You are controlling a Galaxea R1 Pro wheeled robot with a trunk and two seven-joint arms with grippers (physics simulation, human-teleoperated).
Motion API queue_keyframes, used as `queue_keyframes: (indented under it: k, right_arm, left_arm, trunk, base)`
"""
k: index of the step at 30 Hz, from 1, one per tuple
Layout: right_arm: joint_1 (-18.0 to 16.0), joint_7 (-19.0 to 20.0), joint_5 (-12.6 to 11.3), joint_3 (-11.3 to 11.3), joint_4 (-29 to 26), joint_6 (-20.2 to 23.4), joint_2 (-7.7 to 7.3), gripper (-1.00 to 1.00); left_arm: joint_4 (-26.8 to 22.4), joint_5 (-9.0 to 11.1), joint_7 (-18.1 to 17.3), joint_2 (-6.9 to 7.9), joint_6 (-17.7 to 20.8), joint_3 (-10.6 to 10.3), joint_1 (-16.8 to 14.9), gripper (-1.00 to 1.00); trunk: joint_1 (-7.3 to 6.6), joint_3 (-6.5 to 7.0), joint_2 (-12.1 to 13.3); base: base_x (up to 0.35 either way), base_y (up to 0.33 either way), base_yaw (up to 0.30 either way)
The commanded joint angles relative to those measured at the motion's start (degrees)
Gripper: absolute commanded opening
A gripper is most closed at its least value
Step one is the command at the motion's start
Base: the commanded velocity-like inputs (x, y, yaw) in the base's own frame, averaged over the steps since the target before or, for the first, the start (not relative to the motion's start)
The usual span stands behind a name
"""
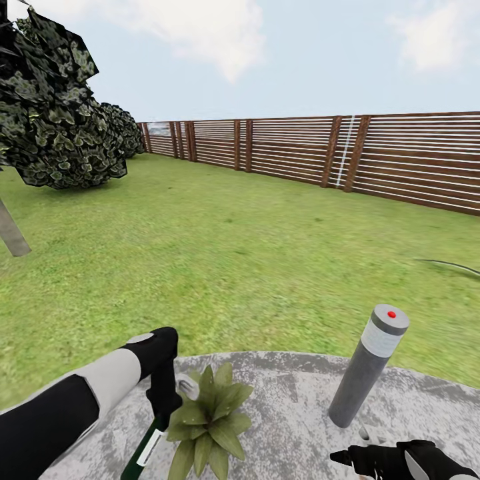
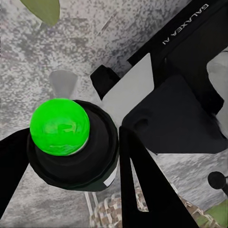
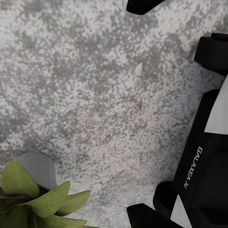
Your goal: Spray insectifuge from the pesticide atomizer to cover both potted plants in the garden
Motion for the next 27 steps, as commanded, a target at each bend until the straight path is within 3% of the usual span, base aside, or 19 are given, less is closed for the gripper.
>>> queue_keyframes:
  k: [1,4,6,10,16,27]
  right_arm:
    - [0.0,0.2,0.1,-0.5,-0.1,0.6,0.01,1.00]
    - [0.0,0.2,0.1,-0.5,-0.1,0.6,0.01,1.00]
    - [0.0,0.2,0.1,-0.5,-0.1,0.6,0.01,1.00]
    - [0.0,0.2,0.1,-0.5,-0.1,0.6,0.01,1.00]
    - [0.0,0.1,0.1,-0.5,-0.1,0.6,0.01,1.00]
    - [0.0,0.1,0.1,-0.5,-0.1,0.6,0.01,1.00]
  left_arm:
    - [-0.1,-0.6,-0.5,0.10,0.6,0.2,0.0,-1.00]
    - [0.1,-0.6,-0.4,1.18,0.6,0.2,0.0,-1.00]
    - [0.5,-0.7,-0.3,3.11,0.5,0.2,0.0,-1.00]
    - [0.6,-0.7,-0.2,3.92,0.4,0.2,0.0,-1.00]
    - [0.6,-0.6,-0.1,4.48,0.3,0.4,0.0,-1.00]
    - [0.2,-0.6,0.0,4.15,0.2,1.2,0.0,-1.00]
  trunk:
    - [-0.01,-0.05,0.0]
    - [-0.01,-0.05,0.0]
    - [-0.01,-0.05,0.0]
    - [-0.01,-0.05,0.0]
    - [-0.01,-0.05,0.0]
    - [-0.01,-0.05,0.0]
  base:
    - [0.000,0.000,0.000]
    - [0.000,0.000,0.000]
    - [0.000,0.000,0.000]
    - [0.000,0.000,0.000]
    - [0.000,0.000,0.000]
    - [0.000,0.006,0.000]
